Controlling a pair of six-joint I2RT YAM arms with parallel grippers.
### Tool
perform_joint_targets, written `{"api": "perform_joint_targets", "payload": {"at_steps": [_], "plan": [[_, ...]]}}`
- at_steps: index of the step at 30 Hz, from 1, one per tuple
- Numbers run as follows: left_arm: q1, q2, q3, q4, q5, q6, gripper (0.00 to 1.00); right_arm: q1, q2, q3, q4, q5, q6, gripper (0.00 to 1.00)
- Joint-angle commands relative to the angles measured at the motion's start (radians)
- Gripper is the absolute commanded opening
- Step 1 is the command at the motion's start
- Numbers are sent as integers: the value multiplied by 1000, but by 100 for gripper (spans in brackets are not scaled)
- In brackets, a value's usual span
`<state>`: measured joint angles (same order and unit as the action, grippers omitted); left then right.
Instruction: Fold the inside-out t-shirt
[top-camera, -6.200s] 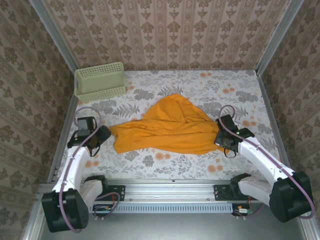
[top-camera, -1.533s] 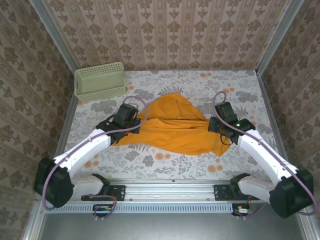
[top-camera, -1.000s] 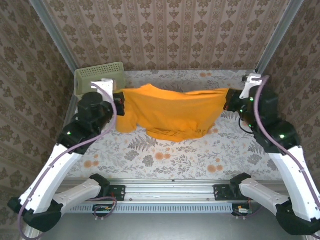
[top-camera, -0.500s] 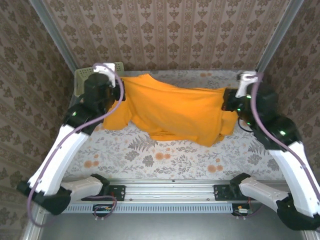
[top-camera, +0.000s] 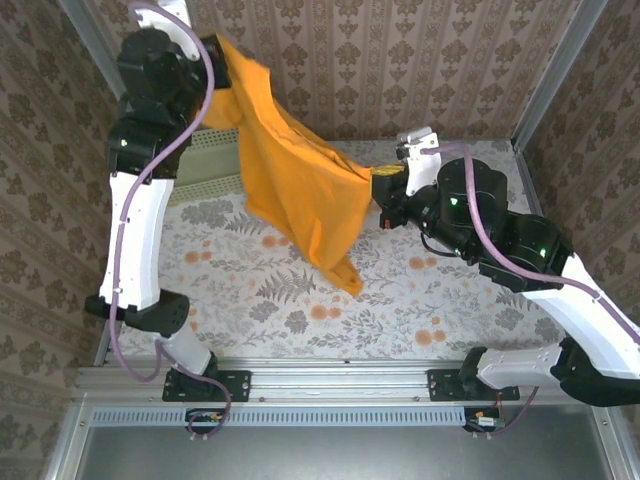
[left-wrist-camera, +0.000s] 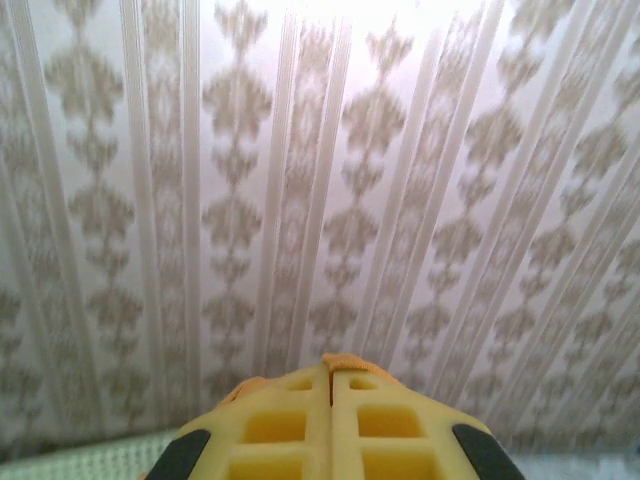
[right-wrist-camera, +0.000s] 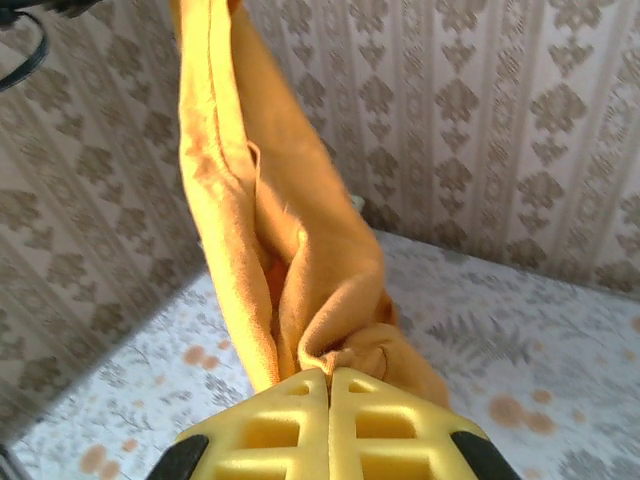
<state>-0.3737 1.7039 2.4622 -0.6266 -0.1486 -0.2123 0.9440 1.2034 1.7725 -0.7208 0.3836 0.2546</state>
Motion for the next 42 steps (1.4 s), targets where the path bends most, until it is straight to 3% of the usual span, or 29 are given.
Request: {"api": "perform_joint_targets", "payload": {"at_steps": [1,9,15,20,21,25,28,29,32,34,37,39,42], "plan": [[-19,75,102,55,38,51,0,24,40,-19,31,72,75,0],[-146,341,183,199,144,66,0,24,-97,-379,107,179,287,0],[-277,596,232,281,241,52,0,-8,-262,-553,-101,384,506,0],[-368,794,235,338,329,34,0,-70,-388,-740,-204,350,728,0],[-384,834,246,344,347,34,3,-87,-399,-776,-225,332,776,0],[-408,929,349,223,343,46,42,-186,-410,-909,-230,213,878,0],[-401,850,320,52,235,55,69,-279,-409,-975,-177,122,861,0],[-396,809,293,-12,186,54,74,-305,-406,-987,-166,101,852,0],[-369,616,66,-188,30,-6,82,-367,-399,-1004,-135,62,813,0],[-339,443,-238,-194,-23,-78,83,-396,-388,-1009,-106,38,780,0],[-284,179,-722,-44,-27,-190,86,-426,-360,-1004,-77,14,749,0],[-243,72,-933,19,-1,-251,87,-434,-345,-998,-64,6,733,0],[-207,-2,-1119,67,57,-299,88,-441,-330,-986,-55,11,714,0]]}}
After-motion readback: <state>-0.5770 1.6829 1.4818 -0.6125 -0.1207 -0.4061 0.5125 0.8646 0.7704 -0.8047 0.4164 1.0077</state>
